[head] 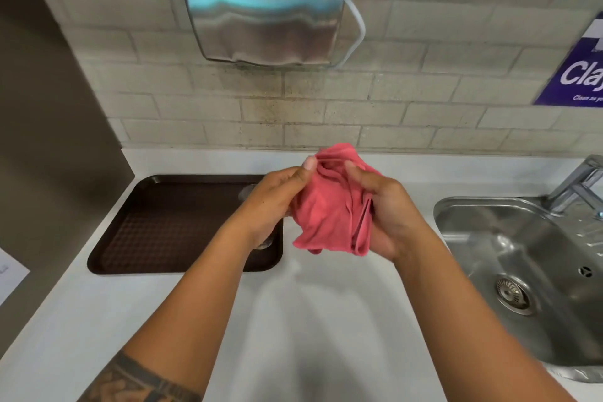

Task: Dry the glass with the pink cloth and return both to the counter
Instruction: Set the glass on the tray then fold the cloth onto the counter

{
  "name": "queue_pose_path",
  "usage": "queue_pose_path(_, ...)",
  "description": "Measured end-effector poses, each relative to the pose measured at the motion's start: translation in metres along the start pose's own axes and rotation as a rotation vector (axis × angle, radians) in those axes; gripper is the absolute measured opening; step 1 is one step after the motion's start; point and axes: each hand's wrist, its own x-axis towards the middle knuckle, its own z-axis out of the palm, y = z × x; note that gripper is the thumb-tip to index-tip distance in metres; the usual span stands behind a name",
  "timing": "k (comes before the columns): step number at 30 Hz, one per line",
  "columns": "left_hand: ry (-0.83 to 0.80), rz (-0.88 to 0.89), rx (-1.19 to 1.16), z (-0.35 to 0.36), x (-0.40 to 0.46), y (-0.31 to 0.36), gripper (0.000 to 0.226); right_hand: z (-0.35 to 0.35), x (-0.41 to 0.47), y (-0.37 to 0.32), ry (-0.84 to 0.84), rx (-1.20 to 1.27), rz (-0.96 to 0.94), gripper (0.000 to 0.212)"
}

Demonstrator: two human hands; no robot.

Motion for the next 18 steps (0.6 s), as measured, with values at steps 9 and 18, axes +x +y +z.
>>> queue_pose_path(9, -0.045, 0.032, -0.106, -0.006, -0.006, 0.009, 0.035, -0.007, 0.012, -0.029, -0.061, -0.446, -0.152, 0.035)
queue_pose_path(18, 0.073, 0.283, 0.06, 0.002, -0.016, 0.021, 0.037, -0.024, 0.009, -0.025, -0.046, -0.565, -0.341, 0.026)
